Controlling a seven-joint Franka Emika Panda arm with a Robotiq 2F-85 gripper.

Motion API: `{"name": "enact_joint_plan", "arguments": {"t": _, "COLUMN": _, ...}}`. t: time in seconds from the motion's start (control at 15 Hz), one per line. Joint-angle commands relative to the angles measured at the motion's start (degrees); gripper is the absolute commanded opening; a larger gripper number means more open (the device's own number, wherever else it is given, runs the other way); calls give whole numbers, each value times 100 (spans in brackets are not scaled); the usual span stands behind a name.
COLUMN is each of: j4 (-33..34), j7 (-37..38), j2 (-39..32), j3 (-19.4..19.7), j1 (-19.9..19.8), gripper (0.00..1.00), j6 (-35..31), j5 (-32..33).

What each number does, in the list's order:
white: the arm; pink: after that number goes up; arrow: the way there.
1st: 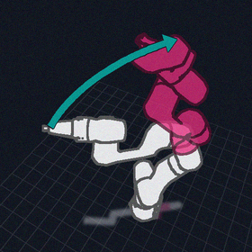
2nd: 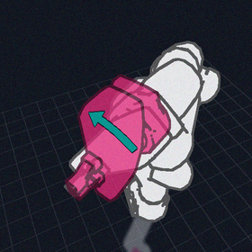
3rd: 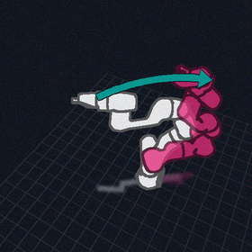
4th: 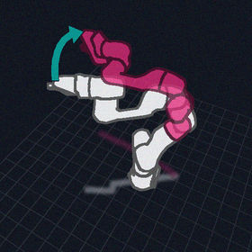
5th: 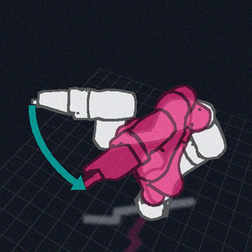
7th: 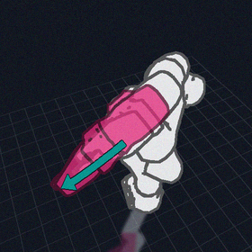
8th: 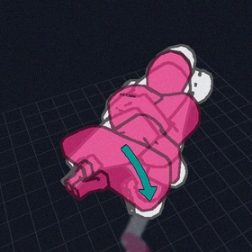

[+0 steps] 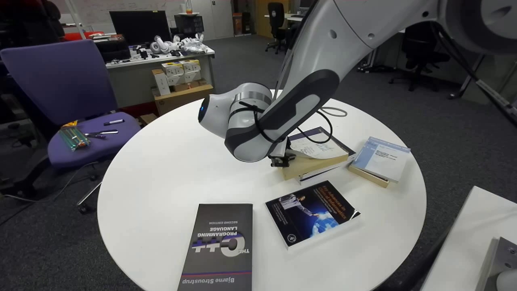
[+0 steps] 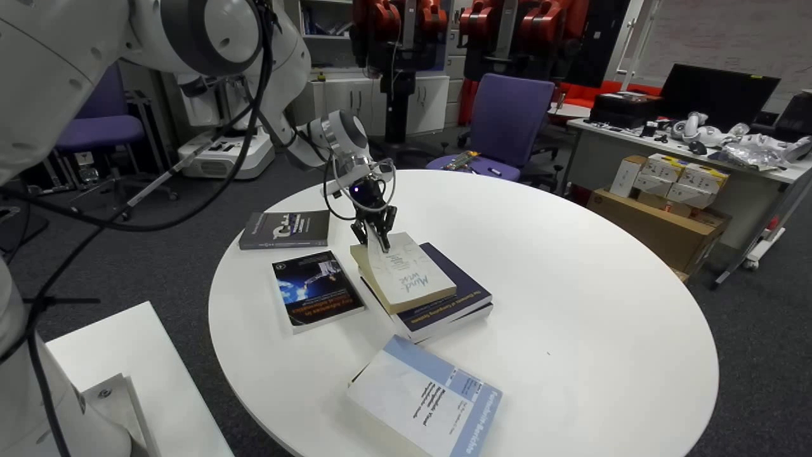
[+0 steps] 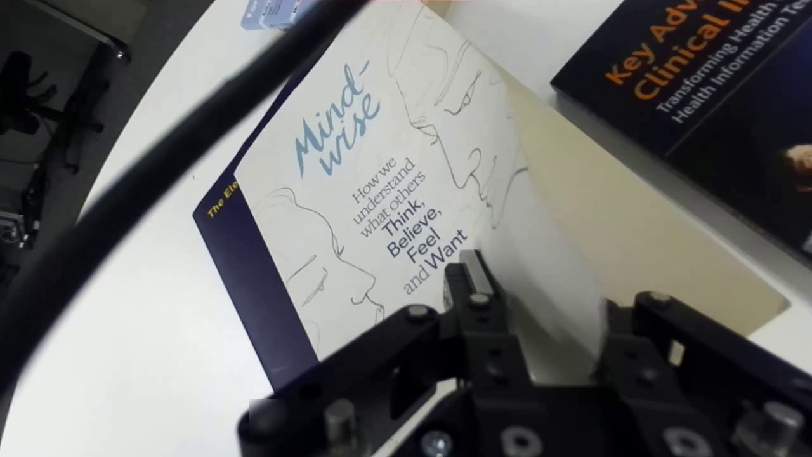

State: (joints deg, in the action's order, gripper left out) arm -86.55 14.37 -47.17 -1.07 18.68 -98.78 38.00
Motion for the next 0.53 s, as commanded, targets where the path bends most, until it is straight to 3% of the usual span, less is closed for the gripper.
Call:
{"name": "enact_joint_plan", "arguments": {"t": 0.0, "j4": -263, "j7": -13, "j2": 15, "j3": 206, "j1": 33, "gripper": 1, "j6": -45, "j5": 505}}
{"name": "enact_joint_plan", "arguments": {"t": 0.47, "j4": -420, "j7": 48, "j2": 10, "j3": 186, "j1": -37, "gripper": 1, "j6": -5, "j5": 1102}}
